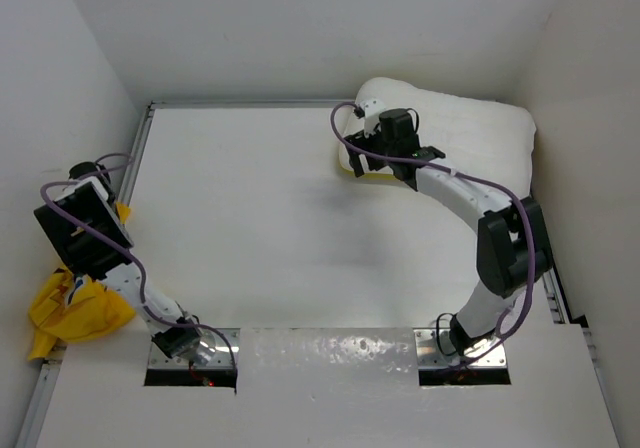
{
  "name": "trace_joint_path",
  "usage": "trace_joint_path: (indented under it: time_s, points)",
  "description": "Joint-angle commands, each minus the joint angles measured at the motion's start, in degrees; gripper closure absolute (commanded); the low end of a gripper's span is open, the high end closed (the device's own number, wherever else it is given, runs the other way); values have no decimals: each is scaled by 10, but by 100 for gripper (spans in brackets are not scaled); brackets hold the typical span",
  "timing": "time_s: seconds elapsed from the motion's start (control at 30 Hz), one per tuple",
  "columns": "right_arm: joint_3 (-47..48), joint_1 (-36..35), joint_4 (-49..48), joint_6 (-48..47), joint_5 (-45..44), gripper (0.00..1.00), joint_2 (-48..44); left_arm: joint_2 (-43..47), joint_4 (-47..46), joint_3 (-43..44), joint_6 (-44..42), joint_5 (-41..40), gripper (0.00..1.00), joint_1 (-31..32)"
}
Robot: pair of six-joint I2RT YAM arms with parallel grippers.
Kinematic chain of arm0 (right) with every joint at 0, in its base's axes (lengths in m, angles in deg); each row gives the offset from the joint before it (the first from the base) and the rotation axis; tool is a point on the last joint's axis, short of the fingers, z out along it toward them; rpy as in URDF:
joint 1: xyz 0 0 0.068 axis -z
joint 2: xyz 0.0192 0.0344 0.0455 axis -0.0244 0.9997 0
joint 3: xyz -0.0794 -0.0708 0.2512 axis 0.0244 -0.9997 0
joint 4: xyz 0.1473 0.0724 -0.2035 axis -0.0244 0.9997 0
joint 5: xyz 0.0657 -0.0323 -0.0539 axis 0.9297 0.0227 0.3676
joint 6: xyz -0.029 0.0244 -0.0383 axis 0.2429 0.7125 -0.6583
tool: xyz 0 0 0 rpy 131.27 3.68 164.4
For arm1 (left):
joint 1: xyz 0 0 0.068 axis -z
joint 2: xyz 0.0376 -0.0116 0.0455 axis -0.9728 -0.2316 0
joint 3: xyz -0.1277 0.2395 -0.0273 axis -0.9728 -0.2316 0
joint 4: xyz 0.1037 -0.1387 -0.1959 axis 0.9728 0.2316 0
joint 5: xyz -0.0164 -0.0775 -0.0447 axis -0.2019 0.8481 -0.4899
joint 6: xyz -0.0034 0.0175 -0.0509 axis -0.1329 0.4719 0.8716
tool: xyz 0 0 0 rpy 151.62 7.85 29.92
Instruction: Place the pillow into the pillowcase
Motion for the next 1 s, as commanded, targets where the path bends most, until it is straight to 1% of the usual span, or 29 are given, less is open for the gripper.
trace_joint_path:
  time_s: [0.0,0.03,0.13,0.2,0.27,0.3,0.33,0.37,0.4,0.43,0.47,0.5,0.53,0.57,0.6,0.67,0.7,0.73,0.77,0.87,0.9,0.97]
  points:
    - [-15,-4,-41,0,1,16,-43,8,-9,9,-21,-12,91,-37]
    - [-19,-4,-43,-1,1,16,-52,8,-10,11,-27,-14,100,-47]
    - [-37,-4,-56,-7,1,16,-69,27,-6,21,-39,6,100,-54]
    - [-47,-5,-76,-10,-8,16,-77,46,2,32,-45,66,100,-52]
    - [-46,-5,-76,-9,-10,16,-82,74,12,71,-49,123,100,-32]
    - [-44,-5,-75,-10,-11,17,-83,82,28,89,-55,140,100,-17]
    - [-41,-4,-74,-10,-12,17,-82,88,37,136,-60,161,100,16]
    - [-36,-5,-75,-10,-12,17,-82,96,48,166,-64,209,100,35]
    - [-33,-7,-77,-9,-11,18,-83,96,74,234,-67,237,100,79]
    - [-30,-8,-78,-9,-10,18,-83,87,89,271,-68,266,100,103]
    - [-26,-11,-85,-9,-8,18,-82,80,105,313,-67,324,100,127]
    - [-23,-15,-87,-10,-6,18,-83,70,137,354,-70,349,100,153]
    - [-21,-17,-89,-10,-4,19,-83,50,153,437,-75,372,100,211]
    - [-14,-20,-91,-9,-3,19,-84,41,170,474,-82,400,100,242]
    - [-10,-22,-91,-8,-3,18,-85,34,196,537,-103,407,100,309]
    - [-3,-23,-94,0,11,19,-92,11,228,593,-130,475,100,359]
    - [-1,-24,-95,3,18,18,-102,5,248,635,-129,514,100,381]
    - [-1,-24,-101,7,29,18,-109,-1,249,647,-122,595,100,382]
    - [-1,-25,-104,8,33,19,-115,-2,249,661,-107,621,100,382]
    - [2,-25,-107,14,40,19,-143,-4,258,727,-100,657,100,391]
    - [7,-24,-107,17,41,18,-156,-3,259,737,-95,672,100,394]
    - [16,-24,-106,20,44,18,-171,4,246,750,-55,685,100,394]
